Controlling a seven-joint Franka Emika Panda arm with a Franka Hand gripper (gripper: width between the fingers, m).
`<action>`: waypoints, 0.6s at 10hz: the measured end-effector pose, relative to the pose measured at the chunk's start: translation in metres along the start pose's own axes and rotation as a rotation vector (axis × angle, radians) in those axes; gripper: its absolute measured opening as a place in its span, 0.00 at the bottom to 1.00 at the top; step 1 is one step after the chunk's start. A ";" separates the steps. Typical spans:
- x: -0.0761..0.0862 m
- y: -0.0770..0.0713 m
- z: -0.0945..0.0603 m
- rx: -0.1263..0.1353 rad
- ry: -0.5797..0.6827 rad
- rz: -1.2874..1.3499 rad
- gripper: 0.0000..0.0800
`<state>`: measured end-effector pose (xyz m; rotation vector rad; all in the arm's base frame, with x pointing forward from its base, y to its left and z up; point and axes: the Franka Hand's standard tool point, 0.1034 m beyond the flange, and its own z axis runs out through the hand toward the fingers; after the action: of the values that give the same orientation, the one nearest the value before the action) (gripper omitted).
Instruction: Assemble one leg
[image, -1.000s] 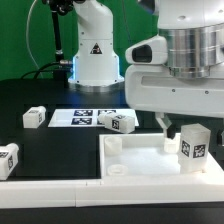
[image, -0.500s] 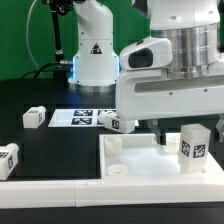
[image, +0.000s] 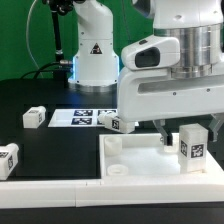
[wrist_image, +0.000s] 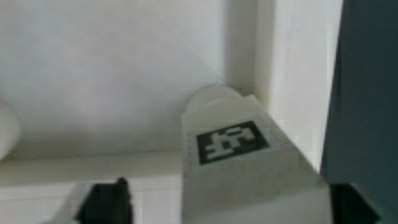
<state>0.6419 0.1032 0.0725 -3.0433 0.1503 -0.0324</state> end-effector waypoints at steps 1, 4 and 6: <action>0.000 0.000 0.000 0.000 0.000 0.075 0.49; -0.001 -0.003 0.000 0.006 -0.002 0.355 0.36; -0.001 -0.004 0.000 0.002 -0.001 0.698 0.36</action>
Offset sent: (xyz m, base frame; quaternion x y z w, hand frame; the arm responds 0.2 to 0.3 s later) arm 0.0033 -0.0018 -0.0004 -0.0217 0.0139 0.2654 0.9638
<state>0.6415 0.1073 0.0726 -2.8050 1.1804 0.0200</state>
